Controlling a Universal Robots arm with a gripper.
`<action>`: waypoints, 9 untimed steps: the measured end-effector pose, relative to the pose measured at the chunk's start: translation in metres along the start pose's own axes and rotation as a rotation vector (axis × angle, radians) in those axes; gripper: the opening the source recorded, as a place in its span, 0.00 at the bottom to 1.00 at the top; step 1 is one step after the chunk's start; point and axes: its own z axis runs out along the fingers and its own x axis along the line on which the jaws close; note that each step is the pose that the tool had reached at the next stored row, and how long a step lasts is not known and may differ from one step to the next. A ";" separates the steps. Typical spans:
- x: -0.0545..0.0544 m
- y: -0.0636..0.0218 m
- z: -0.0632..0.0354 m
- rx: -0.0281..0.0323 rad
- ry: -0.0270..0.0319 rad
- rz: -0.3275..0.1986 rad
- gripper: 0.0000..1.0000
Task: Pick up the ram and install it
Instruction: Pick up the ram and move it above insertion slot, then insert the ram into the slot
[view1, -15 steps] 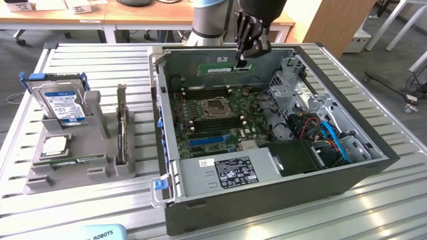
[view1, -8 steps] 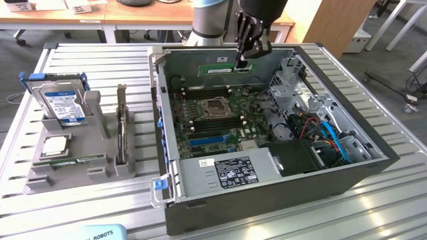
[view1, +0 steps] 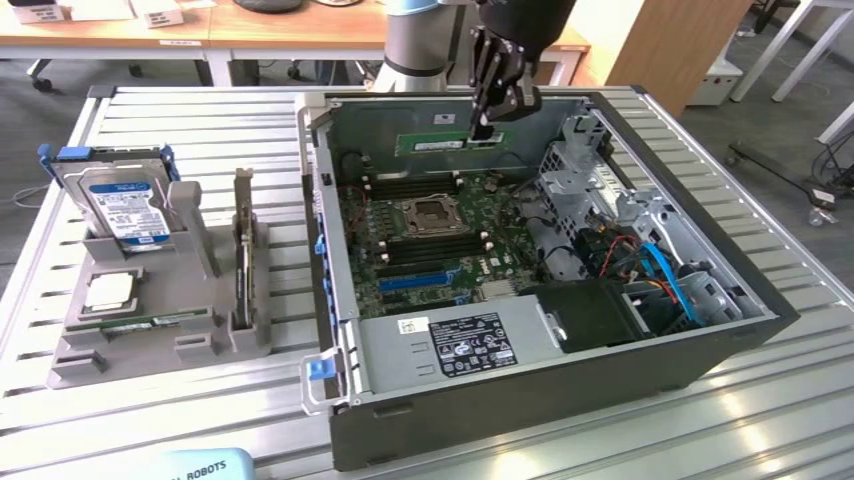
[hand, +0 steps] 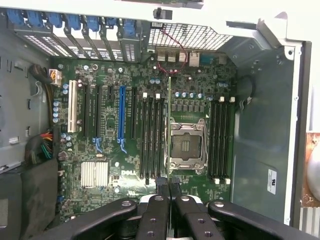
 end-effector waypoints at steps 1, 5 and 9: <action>0.000 0.0000 0.0004 0.0000 0.0000 0.000 0.12; 0.000 0.0000 0.0006 0.0001 0.0000 0.000 0.12; 0.000 0.0000 0.0006 0.0001 0.0000 0.000 0.12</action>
